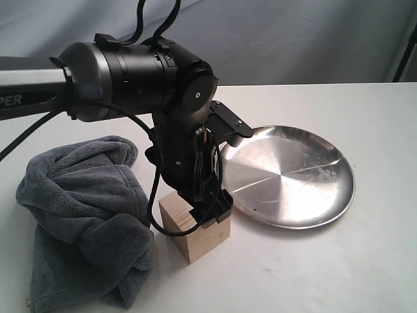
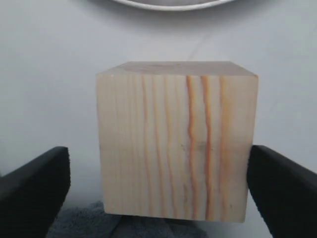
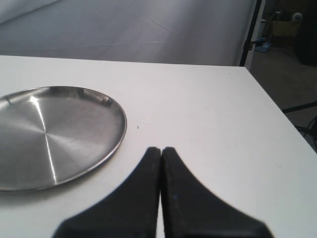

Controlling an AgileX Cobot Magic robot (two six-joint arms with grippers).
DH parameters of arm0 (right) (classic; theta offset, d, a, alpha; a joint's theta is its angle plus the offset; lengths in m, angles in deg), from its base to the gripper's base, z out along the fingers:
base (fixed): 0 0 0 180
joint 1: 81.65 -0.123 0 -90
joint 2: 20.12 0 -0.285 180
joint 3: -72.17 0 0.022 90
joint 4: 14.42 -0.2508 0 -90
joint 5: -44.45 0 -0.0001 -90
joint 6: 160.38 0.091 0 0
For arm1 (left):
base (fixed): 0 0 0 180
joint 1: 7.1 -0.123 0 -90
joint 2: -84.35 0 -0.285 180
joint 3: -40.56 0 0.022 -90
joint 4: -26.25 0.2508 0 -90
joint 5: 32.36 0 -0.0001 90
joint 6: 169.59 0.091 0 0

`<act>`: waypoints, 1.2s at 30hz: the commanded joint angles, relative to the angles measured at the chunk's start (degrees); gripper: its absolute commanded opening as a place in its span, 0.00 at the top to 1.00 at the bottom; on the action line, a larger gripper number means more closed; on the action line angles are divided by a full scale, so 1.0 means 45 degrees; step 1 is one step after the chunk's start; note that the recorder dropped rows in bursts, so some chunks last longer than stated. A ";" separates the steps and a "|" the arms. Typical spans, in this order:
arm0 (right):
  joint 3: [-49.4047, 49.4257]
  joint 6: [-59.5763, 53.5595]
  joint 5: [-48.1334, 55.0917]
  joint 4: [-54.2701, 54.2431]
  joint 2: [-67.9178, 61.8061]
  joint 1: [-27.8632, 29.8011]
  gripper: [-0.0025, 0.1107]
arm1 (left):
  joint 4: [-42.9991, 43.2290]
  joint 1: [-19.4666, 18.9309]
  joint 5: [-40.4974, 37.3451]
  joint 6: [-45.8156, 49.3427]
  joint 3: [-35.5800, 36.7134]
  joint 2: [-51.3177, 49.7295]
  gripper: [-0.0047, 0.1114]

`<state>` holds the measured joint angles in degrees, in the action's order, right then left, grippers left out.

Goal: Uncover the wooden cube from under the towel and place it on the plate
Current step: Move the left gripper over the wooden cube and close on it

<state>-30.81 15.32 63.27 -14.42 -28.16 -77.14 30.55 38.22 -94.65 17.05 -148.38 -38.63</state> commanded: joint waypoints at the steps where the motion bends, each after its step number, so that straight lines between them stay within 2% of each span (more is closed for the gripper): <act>1: 0.0043 0.0012 -0.0012 -0.0155 0.0058 0.0018 0.98 | 0.0077 0.0052 0.0199 -0.0126 0.0041 -0.0462 0.17; 7: 0.0043 0.0012 -0.0012 -0.0155 0.0058 0.0018 0.98 | 0.0077 0.0052 -0.0026 -0.0126 -0.0115 -0.0460 0.17; 24: 0.0043 0.0012 -0.0012 -0.0155 0.0058 0.0018 0.98 | -0.0500 0.0052 -0.1706 -0.0125 -0.1965 -0.0460 0.17; 29: 0.0043 0.0012 -0.0012 -0.0155 0.0058 0.0018 0.98 | -0.1397 0.0052 -0.1674 0.0319 -0.2033 -0.0460 0.17; 32: 0.0043 0.0012 -0.0012 -0.0155 0.0058 0.0018 0.98 | -0.0733 0.0052 -0.1547 0.0247 -0.2033 -0.0460 0.17; 36: 0.0043 0.0012 -0.0012 -0.0155 0.0058 0.0018 0.98 | -0.0782 0.0052 -0.1487 0.0247 -0.2033 -0.0597 0.17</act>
<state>-30.81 15.32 63.27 -14.42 -28.16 -77.14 26.90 38.22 -101.99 18.06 -157.10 -40.76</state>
